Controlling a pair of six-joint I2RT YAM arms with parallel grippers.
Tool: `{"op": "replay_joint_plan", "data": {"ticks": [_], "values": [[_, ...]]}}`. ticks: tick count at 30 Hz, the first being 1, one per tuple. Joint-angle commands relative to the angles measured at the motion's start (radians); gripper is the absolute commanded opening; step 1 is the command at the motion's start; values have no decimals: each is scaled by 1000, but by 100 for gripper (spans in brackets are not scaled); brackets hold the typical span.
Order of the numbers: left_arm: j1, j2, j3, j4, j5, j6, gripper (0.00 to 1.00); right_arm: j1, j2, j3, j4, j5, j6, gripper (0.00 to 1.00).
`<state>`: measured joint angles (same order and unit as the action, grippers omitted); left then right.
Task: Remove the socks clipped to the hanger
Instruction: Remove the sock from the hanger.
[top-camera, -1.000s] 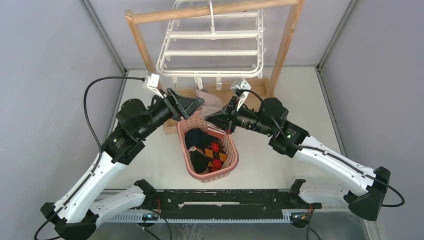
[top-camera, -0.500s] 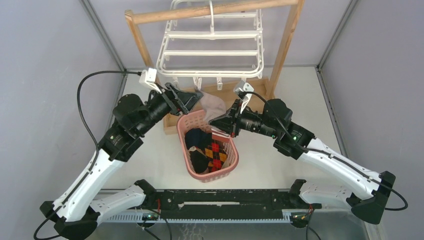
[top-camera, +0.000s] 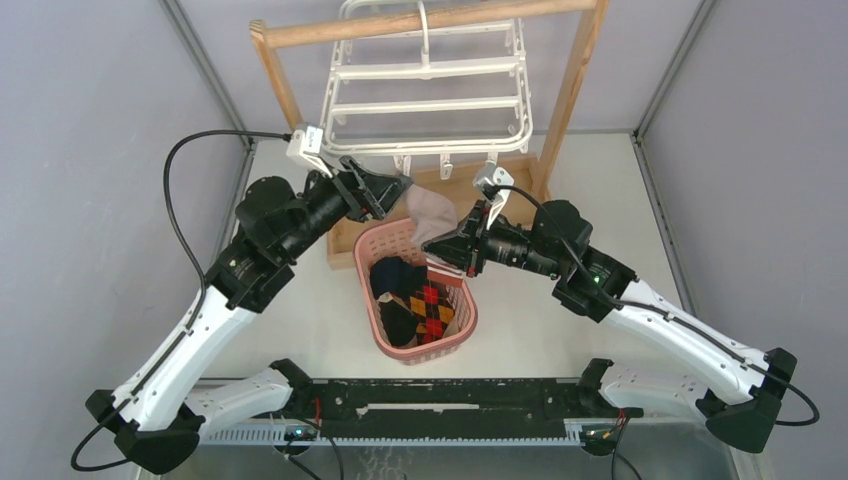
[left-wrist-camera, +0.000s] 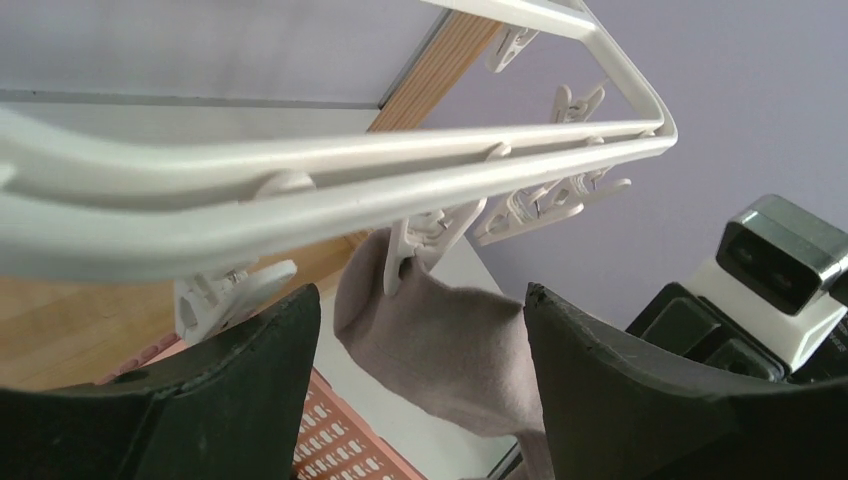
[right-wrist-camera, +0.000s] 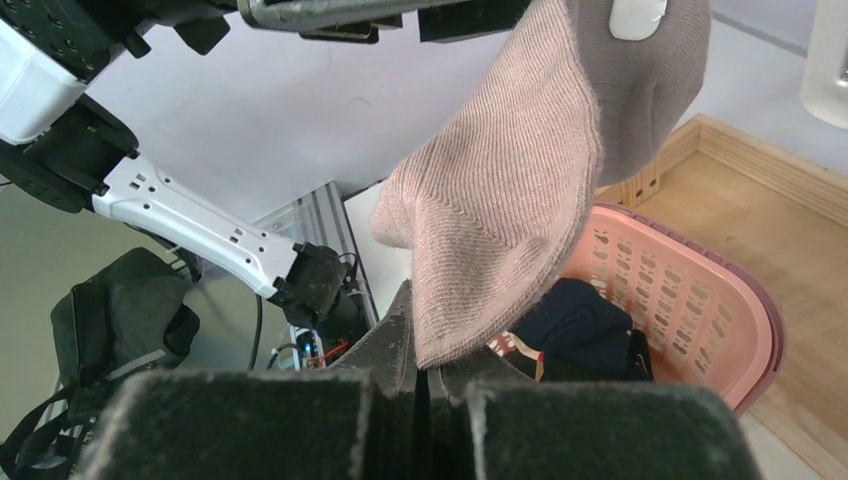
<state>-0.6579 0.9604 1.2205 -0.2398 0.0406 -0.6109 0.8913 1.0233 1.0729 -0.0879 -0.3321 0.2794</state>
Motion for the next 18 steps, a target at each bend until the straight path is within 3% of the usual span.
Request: {"op": "replay_joint_plan", "data": {"ticks": [1,18], "values": [[5,18,84,53,-6,7,78,-5,-19,-8,21,-6,18,0],[-36,41,61,141,-105,102,72,0,-1,-7,36,-5,32,0]]}}
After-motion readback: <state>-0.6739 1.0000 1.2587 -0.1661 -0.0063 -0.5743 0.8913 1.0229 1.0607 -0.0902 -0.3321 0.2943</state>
